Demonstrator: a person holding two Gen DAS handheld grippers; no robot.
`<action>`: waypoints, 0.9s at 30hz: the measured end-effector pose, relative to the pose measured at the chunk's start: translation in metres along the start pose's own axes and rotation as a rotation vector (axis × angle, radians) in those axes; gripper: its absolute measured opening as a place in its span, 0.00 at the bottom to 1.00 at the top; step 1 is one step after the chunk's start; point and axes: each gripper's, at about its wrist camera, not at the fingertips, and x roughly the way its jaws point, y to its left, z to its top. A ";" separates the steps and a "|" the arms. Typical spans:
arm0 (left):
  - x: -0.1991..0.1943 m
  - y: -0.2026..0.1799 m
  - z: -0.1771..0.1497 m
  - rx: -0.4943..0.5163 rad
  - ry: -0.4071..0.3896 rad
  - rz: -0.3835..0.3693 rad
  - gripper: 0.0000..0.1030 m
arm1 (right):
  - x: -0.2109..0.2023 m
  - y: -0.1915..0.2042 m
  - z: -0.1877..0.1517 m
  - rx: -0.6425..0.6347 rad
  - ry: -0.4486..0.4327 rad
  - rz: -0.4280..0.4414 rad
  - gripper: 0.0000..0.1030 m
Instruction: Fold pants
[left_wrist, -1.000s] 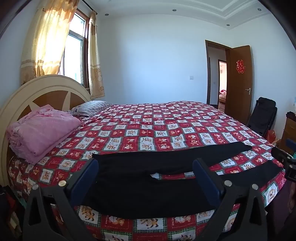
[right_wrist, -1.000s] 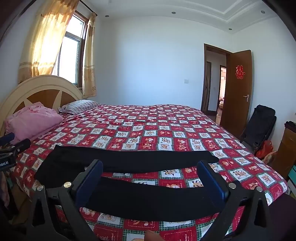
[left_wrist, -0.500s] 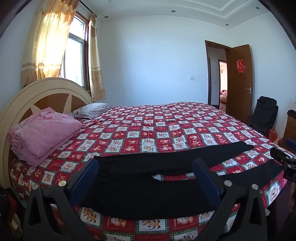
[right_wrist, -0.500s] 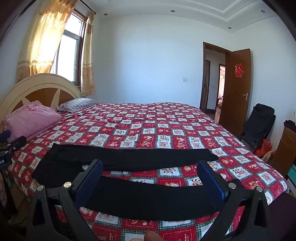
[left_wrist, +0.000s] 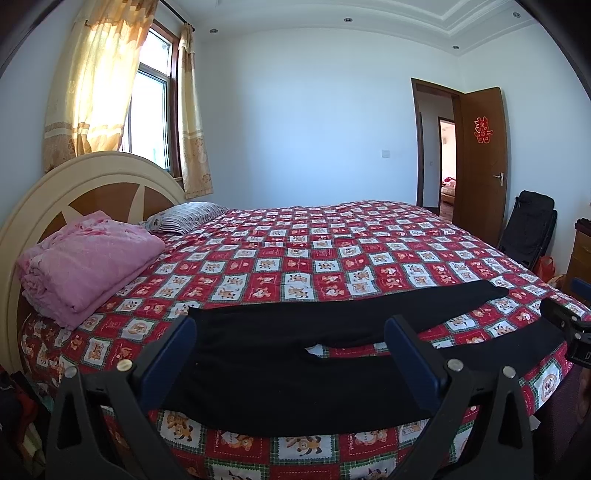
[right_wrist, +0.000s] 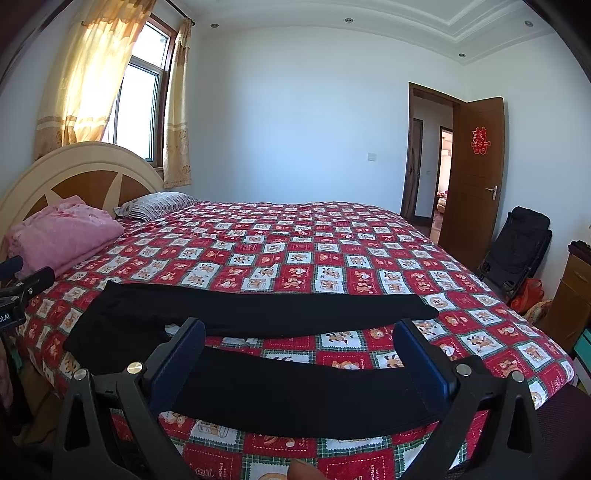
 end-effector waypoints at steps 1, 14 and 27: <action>0.000 0.000 -0.001 0.000 0.000 0.000 1.00 | 0.001 0.000 0.000 -0.001 0.001 0.000 0.99; 0.002 0.003 -0.004 -0.002 0.010 0.004 1.00 | 0.001 0.001 -0.001 -0.005 0.008 0.005 0.99; 0.003 0.002 -0.004 -0.002 0.014 0.004 1.00 | 0.001 0.005 -0.001 -0.009 0.013 0.004 0.99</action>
